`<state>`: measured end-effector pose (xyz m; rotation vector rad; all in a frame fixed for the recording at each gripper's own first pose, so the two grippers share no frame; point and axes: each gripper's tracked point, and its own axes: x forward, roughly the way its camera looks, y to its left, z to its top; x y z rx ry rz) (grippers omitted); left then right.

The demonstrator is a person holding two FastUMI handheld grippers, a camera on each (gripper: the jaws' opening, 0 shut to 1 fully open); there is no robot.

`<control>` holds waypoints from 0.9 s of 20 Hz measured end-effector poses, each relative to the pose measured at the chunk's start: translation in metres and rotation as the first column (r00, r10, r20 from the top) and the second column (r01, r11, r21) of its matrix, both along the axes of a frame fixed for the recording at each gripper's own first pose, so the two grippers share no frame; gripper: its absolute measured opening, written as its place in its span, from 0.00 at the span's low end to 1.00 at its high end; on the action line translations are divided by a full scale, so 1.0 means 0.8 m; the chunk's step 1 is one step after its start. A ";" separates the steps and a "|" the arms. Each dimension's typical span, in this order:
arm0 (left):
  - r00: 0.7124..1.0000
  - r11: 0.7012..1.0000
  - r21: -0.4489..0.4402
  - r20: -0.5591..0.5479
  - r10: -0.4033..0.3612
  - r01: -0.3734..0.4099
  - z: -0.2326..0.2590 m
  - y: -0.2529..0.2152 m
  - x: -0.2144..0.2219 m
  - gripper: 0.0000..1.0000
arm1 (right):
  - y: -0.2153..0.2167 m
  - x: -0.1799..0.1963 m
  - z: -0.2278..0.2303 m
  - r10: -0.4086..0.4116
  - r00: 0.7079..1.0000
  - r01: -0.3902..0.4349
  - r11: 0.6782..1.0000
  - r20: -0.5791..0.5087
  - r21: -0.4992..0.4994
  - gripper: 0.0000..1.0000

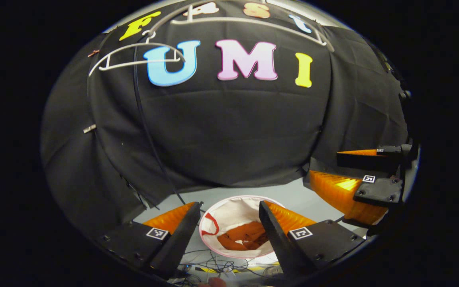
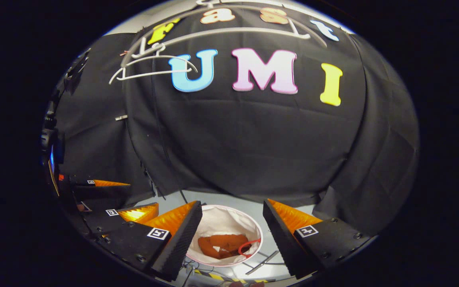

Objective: Grasp the clothes on the hanger with both hands and then place them into the laundry hamper below.

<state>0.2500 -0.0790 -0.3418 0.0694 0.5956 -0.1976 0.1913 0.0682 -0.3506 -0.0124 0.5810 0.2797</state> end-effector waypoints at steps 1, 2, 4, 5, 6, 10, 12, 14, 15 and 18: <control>0.999 1.000 -0.012 0.040 -0.001 0.001 0.023 0.001 -0.006 0.94 | -0.002 -0.005 0.024 -0.007 0.999 0.008 1.000 0.044 -0.006 0.99; 0.997 1.000 -0.027 0.075 0.003 -0.001 0.045 0.002 -0.014 0.94 | -0.004 -0.011 0.047 -0.014 0.997 0.015 1.000 0.081 -0.013 0.99; 0.990 0.998 -0.061 0.138 0.014 -0.006 0.092 0.005 -0.033 0.94 | -0.002 -0.023 0.094 -0.018 0.988 0.021 1.000 0.154 -0.017 0.99; 0.985 0.997 -0.078 0.173 0.023 -0.009 0.117 0.009 -0.041 0.94 | -0.001 -0.028 0.120 -0.022 0.981 0.025 1.000 0.192 -0.015 0.96; 0.978 0.995 -0.097 0.206 0.035 -0.015 0.141 0.012 -0.049 0.94 | -0.003 -0.035 0.143 -0.028 0.974 0.033 0.999 0.226 -0.018 0.98; 0.941 0.987 -0.160 0.331 0.068 -0.016 0.242 0.033 -0.092 0.94 | -0.009 -0.071 0.233 -0.081 0.937 0.082 0.997 0.340 0.011 0.98; 0.918 0.986 -0.169 0.390 0.075 -0.009 0.287 0.045 -0.110 0.94 | -0.012 -0.087 0.271 -0.111 0.920 0.103 0.994 0.377 0.039 0.98; 0.897 0.985 -0.173 0.435 0.072 0.004 0.324 0.053 -0.131 0.93 | -0.019 -0.095 0.318 -0.125 0.896 0.117 0.992 0.427 0.044 0.99; 0.889 0.984 -0.177 0.452 0.074 0.008 0.340 0.057 -0.140 0.92 | -0.022 -0.101 0.336 -0.132 0.885 0.127 0.991 0.447 0.040 0.98; 0.865 0.984 -0.177 0.497 0.076 0.015 0.378 0.065 -0.170 0.93 | -0.020 -0.121 0.385 -0.145 0.854 0.143 0.989 0.499 0.042 0.99</control>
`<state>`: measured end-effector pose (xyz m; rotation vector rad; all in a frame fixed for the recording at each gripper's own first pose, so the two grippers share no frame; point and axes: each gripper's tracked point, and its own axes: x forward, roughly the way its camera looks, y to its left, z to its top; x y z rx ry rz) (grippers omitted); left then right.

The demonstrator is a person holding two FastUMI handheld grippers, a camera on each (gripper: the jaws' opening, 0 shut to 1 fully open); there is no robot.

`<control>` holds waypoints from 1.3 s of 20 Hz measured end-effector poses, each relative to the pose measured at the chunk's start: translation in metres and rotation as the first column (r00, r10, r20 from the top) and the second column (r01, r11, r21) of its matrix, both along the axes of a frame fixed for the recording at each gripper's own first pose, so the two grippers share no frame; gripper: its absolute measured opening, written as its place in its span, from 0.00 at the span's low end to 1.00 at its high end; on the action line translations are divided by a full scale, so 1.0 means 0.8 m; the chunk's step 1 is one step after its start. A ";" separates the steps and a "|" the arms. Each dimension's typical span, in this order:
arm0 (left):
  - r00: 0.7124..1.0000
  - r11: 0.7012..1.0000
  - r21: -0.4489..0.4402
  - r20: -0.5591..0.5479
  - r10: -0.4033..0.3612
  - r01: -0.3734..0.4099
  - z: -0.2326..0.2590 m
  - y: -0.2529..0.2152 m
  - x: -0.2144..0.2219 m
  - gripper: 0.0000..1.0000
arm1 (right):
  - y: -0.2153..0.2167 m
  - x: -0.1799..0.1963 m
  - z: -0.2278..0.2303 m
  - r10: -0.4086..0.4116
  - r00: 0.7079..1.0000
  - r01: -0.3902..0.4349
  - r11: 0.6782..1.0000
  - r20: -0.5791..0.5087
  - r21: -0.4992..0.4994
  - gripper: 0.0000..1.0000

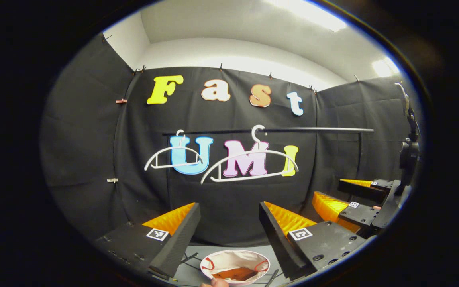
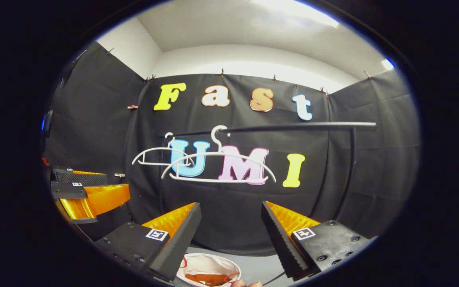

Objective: Grasp the clothes on the hanger with both hands and then place them into the laundry hamper below.

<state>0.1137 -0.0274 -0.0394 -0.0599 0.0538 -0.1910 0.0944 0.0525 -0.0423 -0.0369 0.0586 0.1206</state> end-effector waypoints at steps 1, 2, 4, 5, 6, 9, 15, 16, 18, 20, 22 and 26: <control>1.000 1.000 0.000 0.004 0.004 -0.004 0.008 0.001 -0.009 0.93 | 0.001 -0.007 0.013 -0.006 1.000 0.006 1.000 0.012 -0.002 0.96; 1.000 1.000 -0.001 0.011 0.010 -0.010 0.017 0.003 -0.014 0.93 | 0.001 -0.013 0.025 -0.012 1.000 0.012 1.000 0.026 -0.002 0.96; 1.000 1.000 -0.001 0.022 0.022 -0.022 0.034 0.010 -0.026 0.93 | -0.005 -0.026 0.048 -0.032 0.999 0.031 0.999 0.042 0.009 0.99; 0.999 1.000 0.000 0.027 0.023 -0.023 0.042 0.015 -0.033 0.93 | -0.009 -0.035 0.057 -0.042 0.998 0.041 0.999 0.048 0.018 0.98; 0.999 1.000 0.002 0.032 0.028 -0.028 0.049 0.020 -0.039 0.95 | -0.014 -0.041 0.066 -0.049 0.997 0.048 0.998 0.054 0.029 0.99; 0.996 0.998 0.014 0.053 0.066 -0.067 0.069 0.041 -0.059 0.94 | -0.032 -0.057 0.083 -0.069 0.996 0.066 0.997 0.063 0.049 0.97; 0.992 0.993 0.047 0.077 0.102 -0.105 0.076 0.050 -0.089 0.94 | -0.070 -0.080 0.093 -0.093 0.994 0.091 0.995 0.063 0.037 0.99; 0.993 0.993 0.050 0.069 0.101 -0.104 0.071 0.047 -0.091 0.94 | -0.072 -0.084 0.090 -0.094 0.994 0.092 0.995 0.058 0.036 0.97; 0.993 0.993 0.052 0.065 0.101 -0.104 0.069 0.042 -0.096 0.94 | -0.077 -0.088 0.086 -0.103 0.994 0.101 0.994 0.048 0.045 0.97; 0.994 0.994 0.050 0.062 0.094 -0.097 0.069 0.036 -0.101 0.92 | -0.079 -0.092 0.079 -0.108 0.994 0.106 0.993 0.035 0.054 0.97; 0.994 0.995 0.051 0.062 0.086 -0.089 0.070 0.032 -0.104 0.94 | -0.081 -0.093 0.079 -0.105 0.994 0.102 0.993 0.035 0.063 0.97; 0.996 0.996 0.057 0.065 0.068 -0.072 0.072 0.023 -0.106 0.92 | -0.080 -0.090 0.082 -0.101 0.993 0.097 0.993 0.056 0.064 0.98</control>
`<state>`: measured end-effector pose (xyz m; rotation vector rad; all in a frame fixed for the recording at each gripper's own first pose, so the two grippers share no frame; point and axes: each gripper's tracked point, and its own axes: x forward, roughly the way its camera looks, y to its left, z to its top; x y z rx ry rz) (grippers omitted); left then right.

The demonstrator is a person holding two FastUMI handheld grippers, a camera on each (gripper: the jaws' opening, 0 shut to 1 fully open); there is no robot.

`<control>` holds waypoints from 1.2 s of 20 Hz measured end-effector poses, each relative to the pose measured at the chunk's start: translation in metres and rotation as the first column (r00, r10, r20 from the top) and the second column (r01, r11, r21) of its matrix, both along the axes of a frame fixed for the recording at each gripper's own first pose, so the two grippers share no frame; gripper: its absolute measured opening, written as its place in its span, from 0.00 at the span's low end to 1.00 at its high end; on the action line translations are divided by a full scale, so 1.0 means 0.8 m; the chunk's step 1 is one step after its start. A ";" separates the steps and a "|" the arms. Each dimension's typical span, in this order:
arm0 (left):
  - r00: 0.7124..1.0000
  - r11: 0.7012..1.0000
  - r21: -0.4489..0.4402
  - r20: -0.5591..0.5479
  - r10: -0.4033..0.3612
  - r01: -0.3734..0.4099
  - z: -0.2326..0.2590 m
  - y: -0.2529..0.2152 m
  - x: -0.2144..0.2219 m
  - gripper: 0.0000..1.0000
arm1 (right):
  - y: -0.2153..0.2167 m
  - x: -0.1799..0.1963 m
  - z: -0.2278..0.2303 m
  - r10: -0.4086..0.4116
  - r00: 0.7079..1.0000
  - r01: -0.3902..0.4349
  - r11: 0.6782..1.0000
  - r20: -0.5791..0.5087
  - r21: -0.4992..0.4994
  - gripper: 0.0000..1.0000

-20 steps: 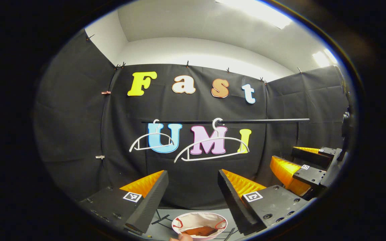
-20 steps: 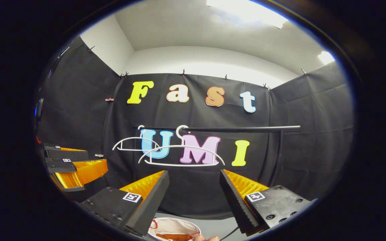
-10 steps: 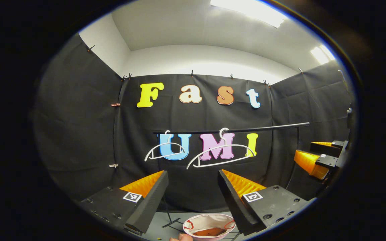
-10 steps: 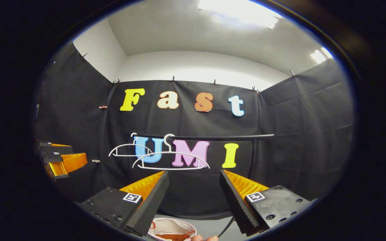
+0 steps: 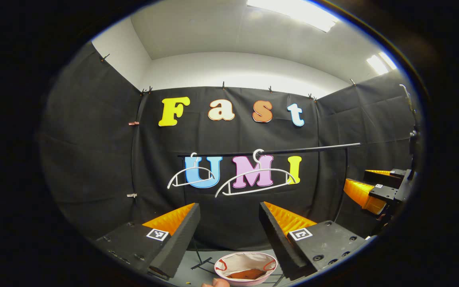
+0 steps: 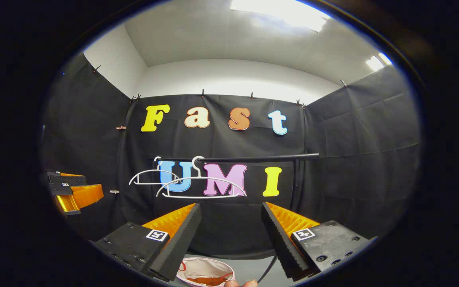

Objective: Grasp the clothes on the hanger with both hands and then place them into the laundry hamper below.

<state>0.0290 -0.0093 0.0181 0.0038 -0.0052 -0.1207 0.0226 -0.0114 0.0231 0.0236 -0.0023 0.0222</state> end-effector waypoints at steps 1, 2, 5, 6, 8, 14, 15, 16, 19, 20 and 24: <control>1.000 1.000 0.001 0.001 -0.001 0.001 0.001 -0.001 -0.001 0.94 | 0.001 0.002 0.001 0.003 1.000 -0.003 1.000 0.003 -0.002 0.97; 1.000 1.000 0.000 -0.001 -0.002 0.002 0.002 -0.003 0.000 0.94 | 0.000 0.002 0.001 0.002 1.000 -0.002 1.000 0.003 -0.003 0.98; 1.000 1.000 -0.005 0.003 -0.005 0.005 0.006 -0.004 -0.001 0.94 | 0.003 0.005 0.002 0.005 1.000 -0.005 1.000 0.011 0.000 0.98; 1.000 1.000 -0.007 0.005 -0.007 0.007 0.007 -0.005 0.000 0.94 | 0.006 0.006 0.002 0.008 1.000 -0.008 1.000 0.012 -0.004 0.98; 1.000 1.000 -0.003 0.006 -0.005 0.005 0.007 -0.004 0.000 0.94 | 0.009 0.005 0.002 0.015 1.000 -0.015 1.000 0.012 -0.011 0.97; 1.000 1.000 -0.014 0.001 -0.007 0.007 0.006 0.000 -0.001 0.94 | 0.015 0.006 -0.001 0.010 1.000 -0.010 1.000 0.010 -0.011 0.97; 1.000 1.000 -0.014 0.001 -0.008 0.008 0.006 0.001 -0.001 0.94 | 0.015 0.005 -0.001 0.008 1.000 -0.008 1.000 0.009 -0.010 0.97; 1.000 1.000 -0.013 0.000 -0.010 0.010 0.006 0.001 0.000 0.94 | 0.015 0.005 -0.002 0.004 1.000 -0.004 1.000 0.008 -0.007 0.98; 1.000 1.000 -0.001 -0.005 -0.002 0.002 0.003 0.007 -0.001 0.94 | 0.015 0.005 -0.001 -0.002 1.000 0.003 1.000 0.014 -0.005 0.98; 1.000 1.000 -0.001 -0.010 -0.001 0.001 0.000 0.007 -0.001 0.94 | 0.016 0.005 -0.001 -0.001 1.000 0.001 1.000 0.017 -0.002 0.98; 1.000 1.000 -0.016 -0.028 -0.001 0.001 -0.005 0.009 -0.003 0.94 | 0.018 0.011 0.008 0.004 0.999 -0.004 1.000 0.043 0.016 0.97</control>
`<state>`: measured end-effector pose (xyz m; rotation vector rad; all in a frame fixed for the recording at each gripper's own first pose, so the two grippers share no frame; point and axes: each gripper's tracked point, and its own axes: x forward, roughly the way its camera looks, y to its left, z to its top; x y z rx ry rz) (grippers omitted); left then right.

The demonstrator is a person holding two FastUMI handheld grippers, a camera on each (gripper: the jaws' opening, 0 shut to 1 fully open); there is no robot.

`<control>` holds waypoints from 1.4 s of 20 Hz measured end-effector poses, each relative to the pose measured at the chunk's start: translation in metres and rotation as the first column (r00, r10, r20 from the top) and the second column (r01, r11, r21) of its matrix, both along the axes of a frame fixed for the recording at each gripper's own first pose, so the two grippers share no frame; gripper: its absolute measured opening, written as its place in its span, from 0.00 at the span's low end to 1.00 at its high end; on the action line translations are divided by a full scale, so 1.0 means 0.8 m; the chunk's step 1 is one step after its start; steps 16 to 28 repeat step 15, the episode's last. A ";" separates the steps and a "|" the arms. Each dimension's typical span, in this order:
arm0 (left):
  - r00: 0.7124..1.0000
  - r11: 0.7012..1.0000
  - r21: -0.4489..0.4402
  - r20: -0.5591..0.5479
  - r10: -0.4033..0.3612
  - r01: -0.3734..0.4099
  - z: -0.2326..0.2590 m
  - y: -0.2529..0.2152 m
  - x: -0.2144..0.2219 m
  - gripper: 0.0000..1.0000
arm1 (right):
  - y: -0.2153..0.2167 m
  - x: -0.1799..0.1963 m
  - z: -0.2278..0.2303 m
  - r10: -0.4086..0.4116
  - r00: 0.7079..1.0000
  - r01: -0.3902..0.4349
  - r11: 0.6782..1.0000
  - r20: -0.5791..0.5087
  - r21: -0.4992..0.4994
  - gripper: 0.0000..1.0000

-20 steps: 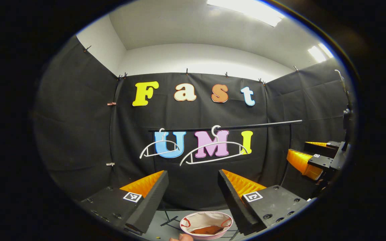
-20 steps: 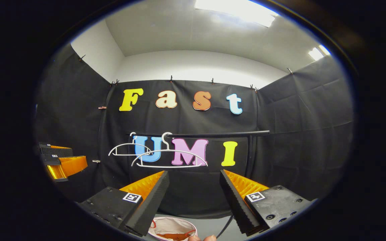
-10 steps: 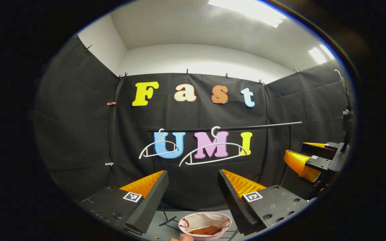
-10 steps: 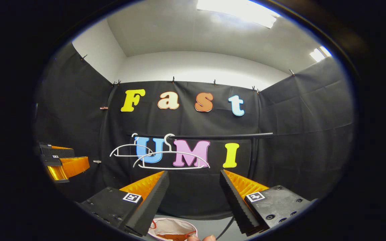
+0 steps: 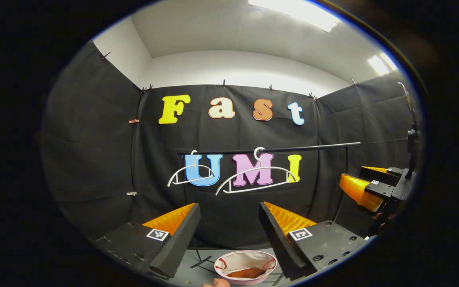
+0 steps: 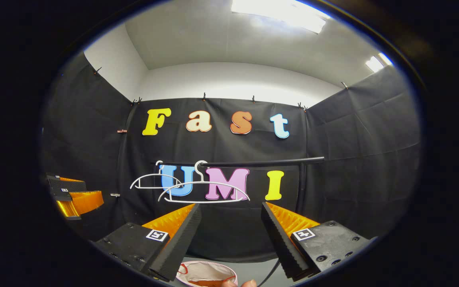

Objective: Grasp the clothes on the hanger with both hands and then place them into the laundry hamper below.

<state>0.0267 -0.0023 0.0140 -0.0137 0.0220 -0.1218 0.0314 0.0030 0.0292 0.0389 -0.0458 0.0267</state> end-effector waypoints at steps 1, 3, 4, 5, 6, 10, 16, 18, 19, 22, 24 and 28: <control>1.000 1.000 -0.004 -0.009 -0.001 0.001 -0.002 0.000 0.000 0.94 | 0.003 0.003 0.002 0.004 1.000 -0.004 1.000 0.004 -0.001 0.97; 1.000 1.000 -0.014 -0.017 -0.008 0.008 -0.002 -0.003 -0.001 0.94 | 0.011 0.008 0.002 0.022 1.000 -0.021 1.000 0.008 -0.006 0.97; 1.000 1.000 -0.018 -0.018 -0.012 0.012 -0.002 -0.005 -0.002 0.94 | 0.015 0.010 0.003 0.028 1.000 -0.028 1.000 0.007 -0.006 0.98; 1.000 1.000 -0.020 -0.022 -0.016 0.015 -0.003 -0.006 -0.004 0.94 | 0.019 0.010 0.002 0.035 0.999 -0.035 0.999 0.004 -0.002 0.98; 1.000 1.000 -0.020 -0.021 -0.011 0.010 -0.003 -0.005 -0.006 0.94 | 0.024 0.010 0.003 0.039 0.999 -0.039 0.999 0.004 0.005 0.98; 1.000 1.000 -0.019 -0.024 0.007 -0.007 -0.004 0.000 -0.009 0.94 | 0.040 0.013 -0.001 0.067 0.998 -0.067 0.998 0.001 0.003 0.97; 1.000 1.000 -0.023 -0.026 0.016 -0.017 -0.001 0.008 -0.015 0.94 | 0.046 0.010 0.002 0.076 0.997 -0.076 0.997 0.005 0.003 0.97; 1.000 1.000 -0.023 -0.026 0.016 -0.017 -0.001 0.008 -0.015 0.94 | 0.046 0.010 0.002 0.076 0.997 -0.076 0.997 0.005 0.003 0.97; 1.000 1.000 -0.023 -0.026 0.016 -0.017 -0.001 0.008 -0.015 0.94 | 0.046 0.010 0.002 0.076 0.997 -0.076 0.997 0.005 0.003 0.97; 1.000 1.000 -0.023 -0.026 0.016 -0.017 -0.001 0.008 -0.015 0.94 | 0.046 0.010 0.002 0.076 0.997 -0.076 0.997 0.005 0.003 0.97; 1.000 1.000 -0.023 -0.026 0.016 -0.017 -0.001 0.008 -0.015 0.94 | 0.046 0.010 0.002 0.076 0.997 -0.076 0.997 0.005 0.003 0.97; 1.000 1.000 -0.023 -0.026 0.016 -0.017 -0.001 0.008 -0.015 0.94 | 0.046 0.010 0.002 0.076 0.997 -0.076 0.997 0.005 0.003 0.97</control>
